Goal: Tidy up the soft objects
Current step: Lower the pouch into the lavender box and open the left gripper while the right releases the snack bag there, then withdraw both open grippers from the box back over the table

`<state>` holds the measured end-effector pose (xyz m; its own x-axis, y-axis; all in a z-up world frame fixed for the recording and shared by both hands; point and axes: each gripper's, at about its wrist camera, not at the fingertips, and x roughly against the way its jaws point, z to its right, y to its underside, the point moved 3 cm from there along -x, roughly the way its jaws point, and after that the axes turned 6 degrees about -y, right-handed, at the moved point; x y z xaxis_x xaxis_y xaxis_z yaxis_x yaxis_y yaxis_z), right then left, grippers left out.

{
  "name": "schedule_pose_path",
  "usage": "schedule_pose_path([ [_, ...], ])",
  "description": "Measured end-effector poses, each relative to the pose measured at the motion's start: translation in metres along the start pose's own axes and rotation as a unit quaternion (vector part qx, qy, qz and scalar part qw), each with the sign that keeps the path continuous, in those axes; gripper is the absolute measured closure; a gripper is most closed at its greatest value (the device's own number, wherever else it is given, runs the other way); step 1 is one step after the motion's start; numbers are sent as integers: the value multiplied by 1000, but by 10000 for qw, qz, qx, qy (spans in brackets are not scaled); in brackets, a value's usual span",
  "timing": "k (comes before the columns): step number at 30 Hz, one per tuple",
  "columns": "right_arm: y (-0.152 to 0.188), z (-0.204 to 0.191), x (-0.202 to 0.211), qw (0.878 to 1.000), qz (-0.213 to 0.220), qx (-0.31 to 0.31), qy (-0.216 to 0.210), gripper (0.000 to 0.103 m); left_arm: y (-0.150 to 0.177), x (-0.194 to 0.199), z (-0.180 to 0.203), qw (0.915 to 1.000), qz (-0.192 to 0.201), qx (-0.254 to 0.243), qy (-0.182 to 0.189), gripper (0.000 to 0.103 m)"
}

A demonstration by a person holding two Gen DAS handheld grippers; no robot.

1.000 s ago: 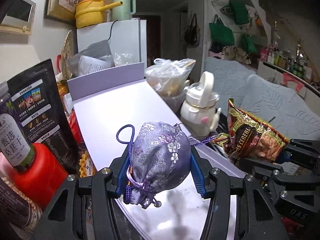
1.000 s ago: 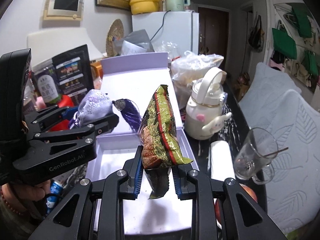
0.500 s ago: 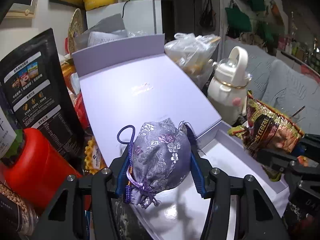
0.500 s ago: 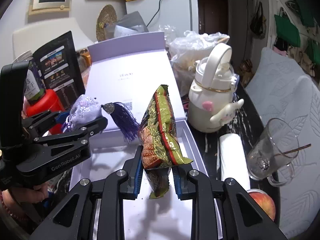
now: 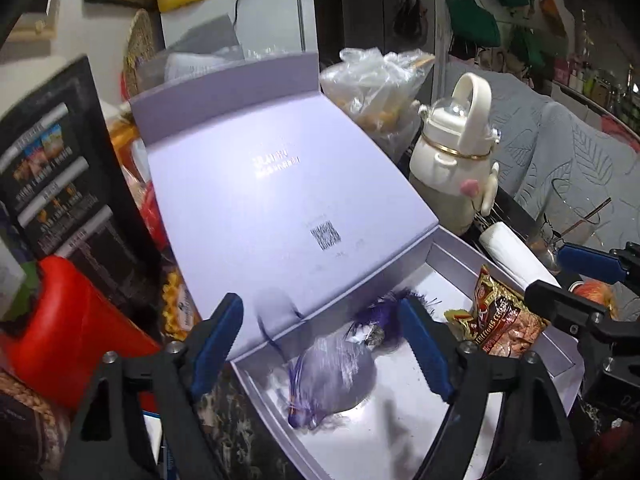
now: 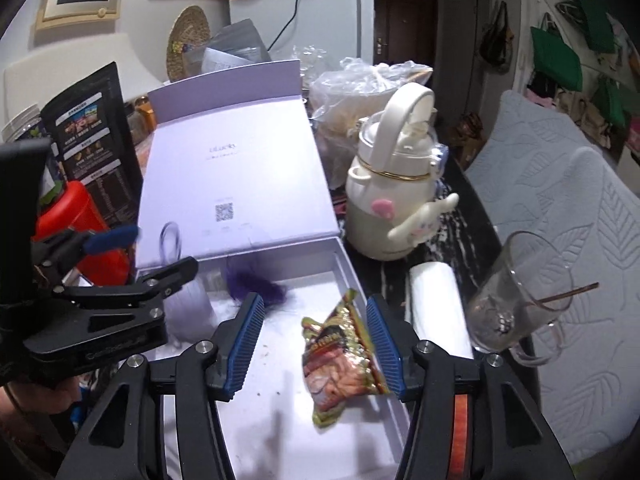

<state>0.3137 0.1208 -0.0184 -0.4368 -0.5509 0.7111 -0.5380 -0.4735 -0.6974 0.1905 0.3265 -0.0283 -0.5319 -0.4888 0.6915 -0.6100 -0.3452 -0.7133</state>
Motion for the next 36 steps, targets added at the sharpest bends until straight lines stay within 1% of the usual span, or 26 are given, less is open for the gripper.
schedule_pose_path([
  [4, 1, 2, 7, 10000, -4, 26, 89, 49, -2, 13, 1, 9996, 224, -72, -141, 22],
  [11, -4, 0, 29, 9998, 151, 51, 151, 49, -4, 32, 3, 9994, 335, -43, 2, 22],
  [18, -8, -9, 62, 9990, 385, 89, 198, 49, -11, 61, 2, 9985, 543, -42, -50, 22],
  [24, -7, -17, 100, 9975, 650, 110, 254, 49, -14, 98, -1, 9970, 770, -24, -32, 22],
  [28, -4, -22, 129, 9960, 835, 118, 299, 49, -14, 129, 1, 9951, 983, -63, -6, 22],
  [32, 3, -24, 155, 9951, 930, 64, 316, 49, -13, 163, 5, 9927, 1196, -110, 81, 22],
  [36, 17, -27, 185, 9934, 1040, 61, 479, 47, -7, 194, 10, 9898, 1397, -152, 215, 22],
])
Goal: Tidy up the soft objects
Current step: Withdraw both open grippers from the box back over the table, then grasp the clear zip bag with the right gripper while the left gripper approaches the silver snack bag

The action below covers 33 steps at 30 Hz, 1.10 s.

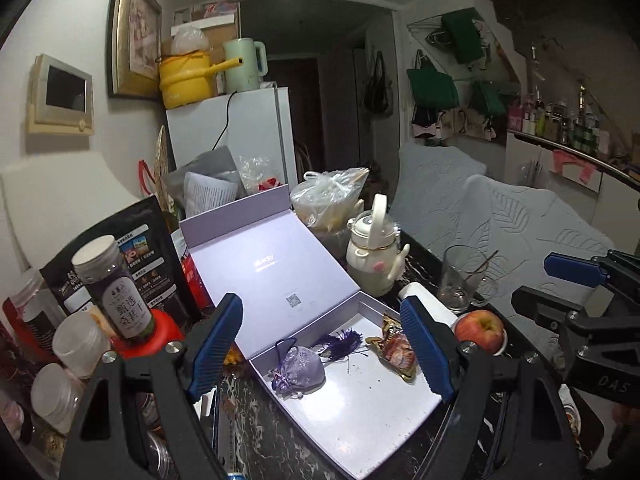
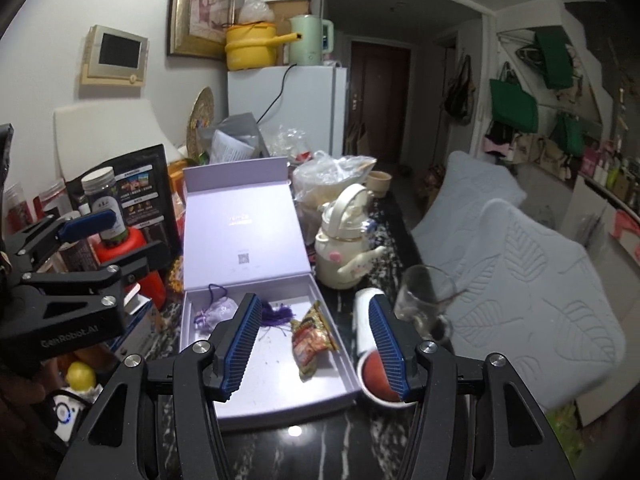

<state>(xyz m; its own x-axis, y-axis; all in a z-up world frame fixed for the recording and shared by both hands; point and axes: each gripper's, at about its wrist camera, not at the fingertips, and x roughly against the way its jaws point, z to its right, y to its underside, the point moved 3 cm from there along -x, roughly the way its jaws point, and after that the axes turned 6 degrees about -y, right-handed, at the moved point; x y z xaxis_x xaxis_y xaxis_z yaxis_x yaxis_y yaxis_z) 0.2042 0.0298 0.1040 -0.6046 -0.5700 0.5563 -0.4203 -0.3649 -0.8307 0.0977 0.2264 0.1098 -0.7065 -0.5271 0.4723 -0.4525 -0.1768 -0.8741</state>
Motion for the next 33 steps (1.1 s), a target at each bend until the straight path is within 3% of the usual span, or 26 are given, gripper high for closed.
schedule_pose_path([
  [8, 21, 8, 52, 9995, 59, -153, 260, 46, 4, 57, 19, 9988, 233, -150, 400, 21],
  [10, 27, 10, 62, 9994, 70, -180, 300, 41, 7, 69, 24, 9983, 268, -176, 492, 18],
  [12, 35, 11, 76, 9989, 103, -206, 400, 36, 10, 81, 29, 9975, 297, -213, 600, 8],
  [17, 57, 14, 106, 9971, 201, -334, 648, 30, 18, 105, 44, 9953, 438, -283, 815, 5],
  [22, 79, 15, 127, 9960, 198, -374, 789, 22, 28, 122, 62, 9915, 491, -474, 1104, 2],
  [28, 111, 15, 150, 9927, 142, -473, 1100, 22, 45, 133, 84, 9856, 453, -689, 1474, 2],
  [33, 137, 15, 169, 9888, 137, -585, 1364, 15, 62, 138, 100, 9791, 352, -852, 1813, 2],
])
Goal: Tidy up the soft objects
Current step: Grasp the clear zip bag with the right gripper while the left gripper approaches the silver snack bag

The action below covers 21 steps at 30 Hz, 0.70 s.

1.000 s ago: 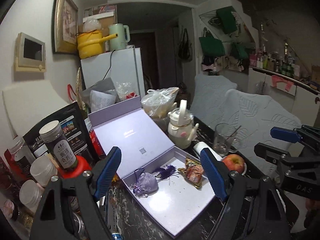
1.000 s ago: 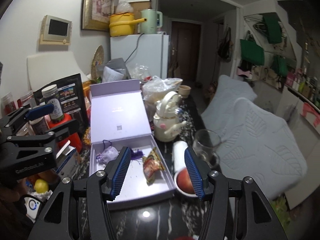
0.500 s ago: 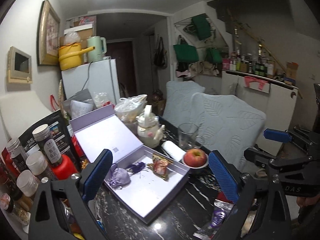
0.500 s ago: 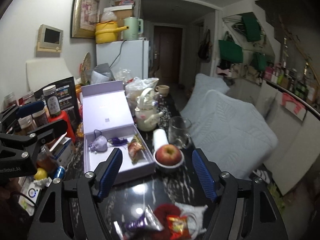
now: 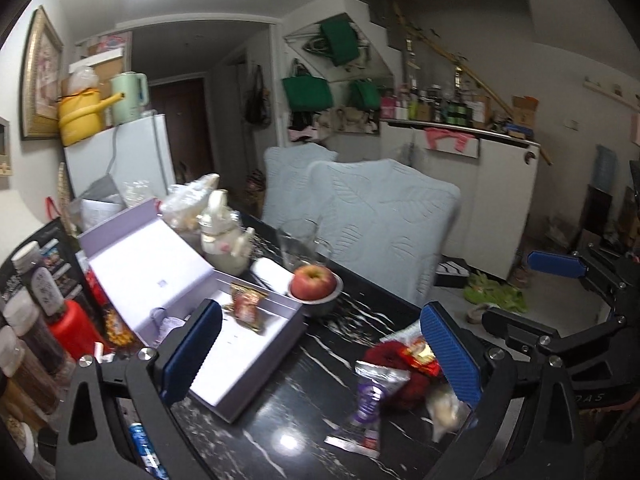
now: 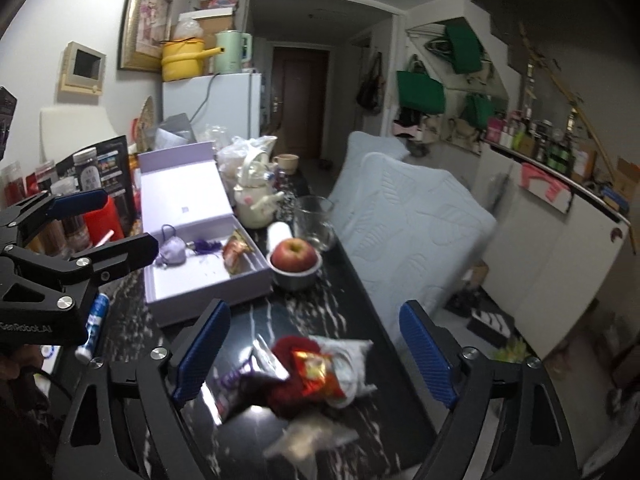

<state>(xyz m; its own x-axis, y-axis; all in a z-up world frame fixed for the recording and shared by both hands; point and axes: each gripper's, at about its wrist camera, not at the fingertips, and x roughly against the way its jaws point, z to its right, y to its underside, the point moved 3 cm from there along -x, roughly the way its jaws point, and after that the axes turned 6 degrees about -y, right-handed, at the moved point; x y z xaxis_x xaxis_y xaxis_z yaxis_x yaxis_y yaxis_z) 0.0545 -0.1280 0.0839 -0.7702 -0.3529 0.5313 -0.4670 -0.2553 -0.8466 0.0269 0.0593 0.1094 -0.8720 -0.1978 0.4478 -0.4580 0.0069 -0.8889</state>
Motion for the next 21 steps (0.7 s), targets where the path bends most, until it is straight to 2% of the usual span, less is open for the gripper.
schedule_pose_path([
  [12, 58, 18, 21, 9970, -191, -564, 486, 14, 44, -8, 44, 9954, -436, -229, 823, 2],
  [21, 105, 30, 8, 9918, -557, -1073, 409, 14, 79, -28, 59, 9880, -891, -217, 1242, 2],
])
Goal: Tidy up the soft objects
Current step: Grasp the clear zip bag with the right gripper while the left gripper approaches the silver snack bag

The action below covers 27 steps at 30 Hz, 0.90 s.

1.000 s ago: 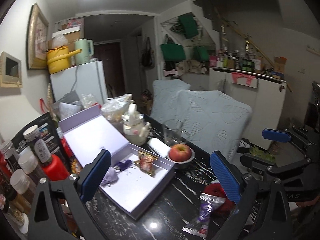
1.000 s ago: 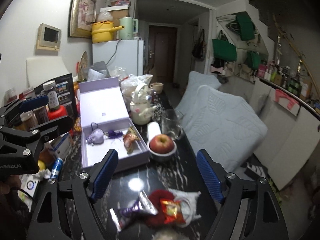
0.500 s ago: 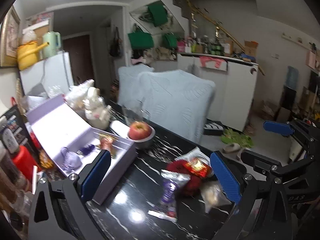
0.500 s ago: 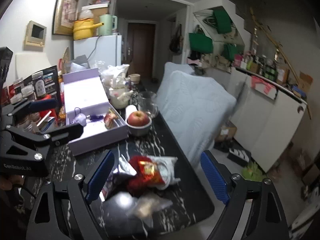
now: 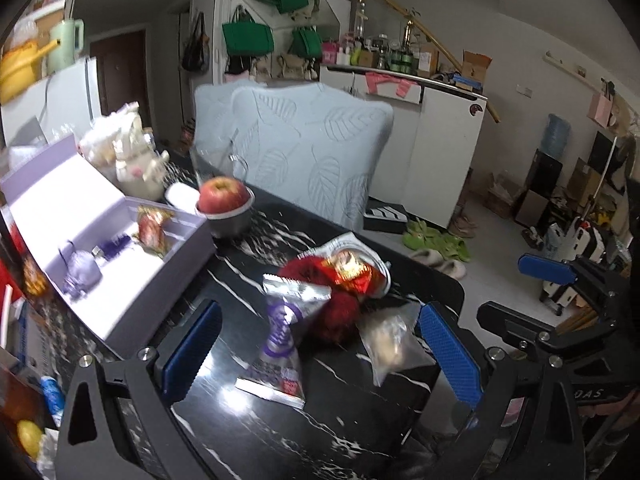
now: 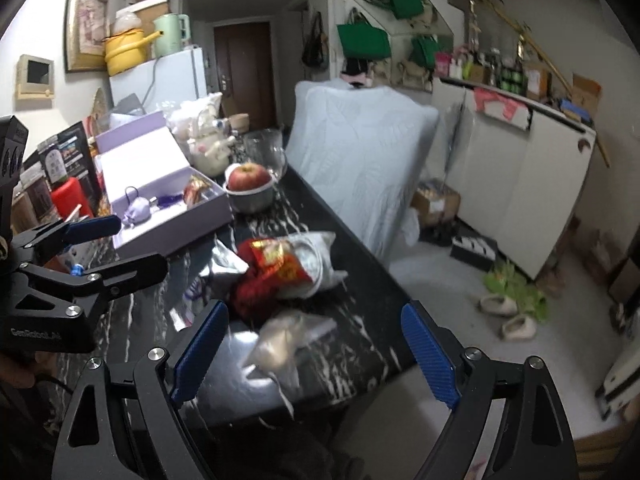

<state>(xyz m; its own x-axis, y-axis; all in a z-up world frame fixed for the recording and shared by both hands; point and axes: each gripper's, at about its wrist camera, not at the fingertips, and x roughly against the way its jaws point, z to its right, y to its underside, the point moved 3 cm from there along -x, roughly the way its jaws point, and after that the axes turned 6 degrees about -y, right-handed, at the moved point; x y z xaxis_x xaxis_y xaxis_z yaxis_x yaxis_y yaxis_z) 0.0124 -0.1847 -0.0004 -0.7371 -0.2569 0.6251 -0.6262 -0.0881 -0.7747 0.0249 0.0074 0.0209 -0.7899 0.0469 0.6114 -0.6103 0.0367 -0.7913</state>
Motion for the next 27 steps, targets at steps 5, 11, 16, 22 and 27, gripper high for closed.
schedule_pose_path([
  [5, 14, 7, -14, 9996, -136, -235, 33, 14, 14, -15, -3, 9994, -228, 157, 192, 2],
  [11, 26, 7, -35, 9989, -358, -280, 111, 14, 34, -37, -10, 9980, -531, 290, 176, 2],
  [16, 33, 8, -57, 9971, -605, -452, -36, 14, 48, -54, -22, 9956, -792, 480, 147, 2],
  [22, 37, 3, -81, 9951, -824, -493, -217, 14, 58, -63, -38, 9934, -887, 716, 144, 2],
  [27, 37, -2, -101, 9933, -965, -521, -360, 14, 61, -70, -51, 9916, -960, 864, 56, 2],
])
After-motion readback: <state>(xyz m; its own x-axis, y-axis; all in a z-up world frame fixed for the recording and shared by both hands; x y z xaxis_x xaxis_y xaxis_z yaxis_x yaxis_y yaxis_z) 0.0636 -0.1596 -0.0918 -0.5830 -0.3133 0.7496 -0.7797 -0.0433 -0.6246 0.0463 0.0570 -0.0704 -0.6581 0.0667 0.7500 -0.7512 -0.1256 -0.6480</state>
